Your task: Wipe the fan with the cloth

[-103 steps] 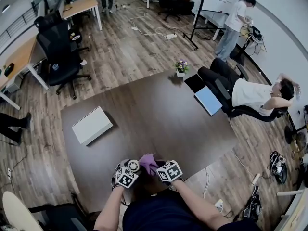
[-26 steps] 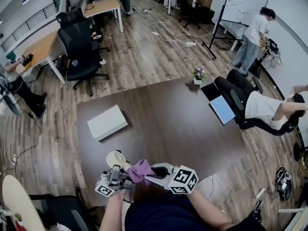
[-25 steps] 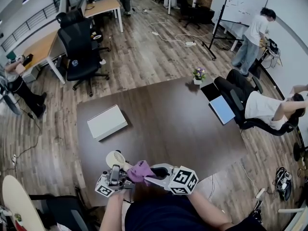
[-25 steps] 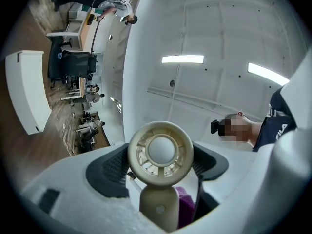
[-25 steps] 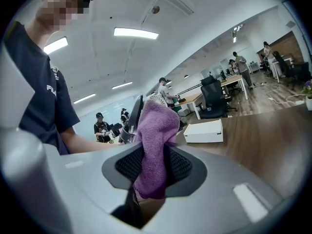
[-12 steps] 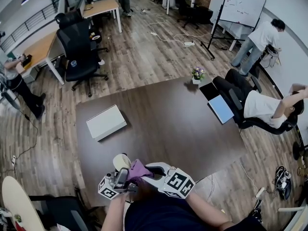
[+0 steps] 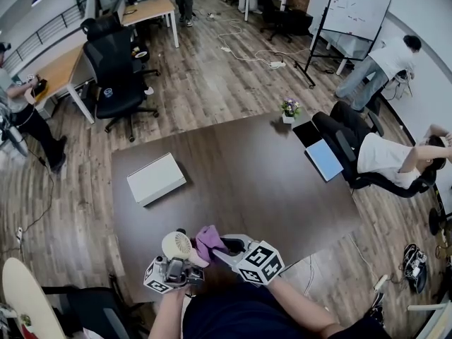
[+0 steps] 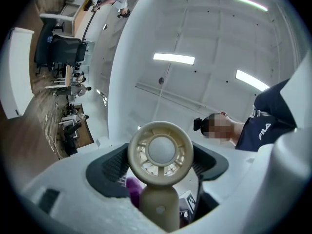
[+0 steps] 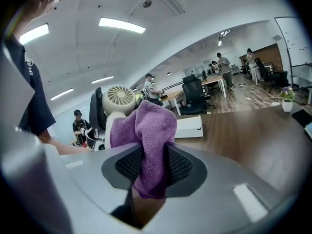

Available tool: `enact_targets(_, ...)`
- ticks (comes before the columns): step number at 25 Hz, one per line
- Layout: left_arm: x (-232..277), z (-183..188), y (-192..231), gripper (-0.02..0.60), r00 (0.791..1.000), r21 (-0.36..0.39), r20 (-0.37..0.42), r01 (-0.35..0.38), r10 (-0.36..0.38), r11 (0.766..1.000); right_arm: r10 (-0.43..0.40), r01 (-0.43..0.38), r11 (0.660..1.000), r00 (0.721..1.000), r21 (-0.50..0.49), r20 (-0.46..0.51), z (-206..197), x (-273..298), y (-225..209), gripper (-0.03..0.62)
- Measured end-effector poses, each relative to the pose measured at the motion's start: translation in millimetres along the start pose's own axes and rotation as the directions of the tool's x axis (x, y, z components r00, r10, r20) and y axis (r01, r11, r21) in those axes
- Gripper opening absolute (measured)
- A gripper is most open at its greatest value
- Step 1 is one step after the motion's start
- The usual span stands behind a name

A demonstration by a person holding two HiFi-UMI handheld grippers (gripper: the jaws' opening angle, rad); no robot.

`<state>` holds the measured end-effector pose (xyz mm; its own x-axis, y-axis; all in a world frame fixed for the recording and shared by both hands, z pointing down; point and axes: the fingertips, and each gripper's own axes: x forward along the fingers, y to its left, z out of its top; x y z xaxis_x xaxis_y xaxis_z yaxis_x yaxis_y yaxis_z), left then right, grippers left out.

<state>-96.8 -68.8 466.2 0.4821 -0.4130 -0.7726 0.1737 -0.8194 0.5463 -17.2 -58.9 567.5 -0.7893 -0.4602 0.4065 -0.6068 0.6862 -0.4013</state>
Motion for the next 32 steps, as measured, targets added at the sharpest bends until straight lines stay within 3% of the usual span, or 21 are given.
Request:
enact_targets(4, 2, 9, 1, 0.374, 1.0, 0.02, 0.027, -0.001, 0.0, 1.0, 0.032, -0.034, 0.999, 0.998, -0.024, -0.059, -13, 3, 6, 0.127)
enact_targets(11, -2, 28, 7, 0.374, 0.997, 0.033, 0.073, -0.015, 0.013, 0.999, 0.172, -0.179, 0.983, 0.972, -0.03, -0.162, -33, 5, 32, 0.127)
enact_targets(14, -1, 29, 5, 0.374, 0.997, 0.03, 0.077, -0.003, 0.001, 1.0, 0.179, -0.19, 0.981, 0.967, -0.046, -0.179, -36, 4, 36, 0.127)
enact_targets(22, -1, 0, 10, 0.374, 0.998, 0.044, -0.045, -0.032, 0.034, 0.999, 0.104, -0.108, 0.993, 0.992, -0.053, -0.069, -15, -2, 19, 0.127)
enact_targets(27, -1, -21, 9, 0.374, 0.989, 0.04, -0.142, -0.041, 0.046, 0.998, 0.13, -0.13, 0.991, 0.991, -0.02, 0.009, 10, -8, 26, 0.127)
enact_targets(32, -5, -35, 13, 0.374, 0.979, 0.045, -0.194, -0.055, 0.062, 0.997, 0.123, -0.118, 0.99, 0.991, -0.079, 0.06, 31, -23, 30, 0.127)
